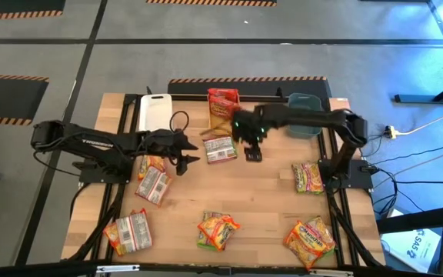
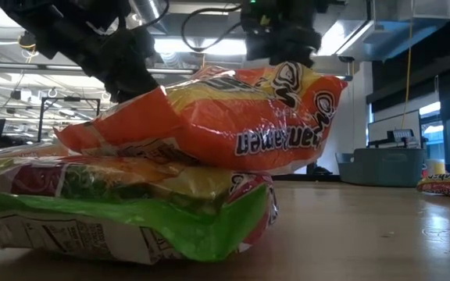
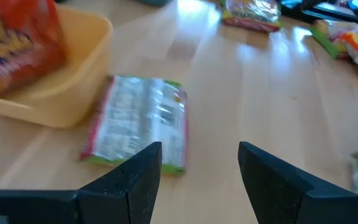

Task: Sort Maruchan noodles
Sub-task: Put the orange noodle pack into the yellow bin

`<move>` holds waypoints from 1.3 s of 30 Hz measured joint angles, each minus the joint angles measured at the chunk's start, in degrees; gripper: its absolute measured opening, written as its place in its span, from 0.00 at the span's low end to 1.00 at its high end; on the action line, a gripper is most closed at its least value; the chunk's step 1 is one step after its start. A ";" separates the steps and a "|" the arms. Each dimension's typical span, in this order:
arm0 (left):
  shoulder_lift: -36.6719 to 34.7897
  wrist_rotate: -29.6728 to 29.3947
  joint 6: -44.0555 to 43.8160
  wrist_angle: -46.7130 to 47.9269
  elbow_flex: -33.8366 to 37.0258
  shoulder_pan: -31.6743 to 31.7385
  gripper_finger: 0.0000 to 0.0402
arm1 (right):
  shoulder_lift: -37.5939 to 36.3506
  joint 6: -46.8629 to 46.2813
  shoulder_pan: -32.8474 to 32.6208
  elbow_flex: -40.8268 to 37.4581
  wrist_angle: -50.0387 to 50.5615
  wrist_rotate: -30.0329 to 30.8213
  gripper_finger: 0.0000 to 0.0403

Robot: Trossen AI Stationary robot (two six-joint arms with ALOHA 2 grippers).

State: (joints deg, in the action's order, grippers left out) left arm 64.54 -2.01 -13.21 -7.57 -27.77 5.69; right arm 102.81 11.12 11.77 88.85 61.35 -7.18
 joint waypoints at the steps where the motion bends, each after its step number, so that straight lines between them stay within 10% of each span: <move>1: 0.63 0.01 -0.40 -0.29 0.00 -0.90 0.52 | -1.52 -0.94 -1.06 -3.69 -3.51 0.00 0.62; 16: 12.38 -0.32 -8.09 -13.32 0.02 -10.51 0.52 | -22.53 -25.36 -15.19 -40.30 -34.56 4.77 0.62; 29: 23.26 -5.57 -16.81 -25.74 0.03 -19.90 0.52 | -24.33 -32.09 -24.85 -42.59 -40.26 8.60 0.62; 39: 23.53 -9.17 -19.58 -16.80 -6.39 -28.69 0.51 | -22.95 -32.45 -32.39 -42.59 -52.62 16.70 0.62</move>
State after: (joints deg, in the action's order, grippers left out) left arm 88.07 -11.18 -32.79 -24.36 -34.16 -23.00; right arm 79.86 -21.33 -20.62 46.26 8.73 9.52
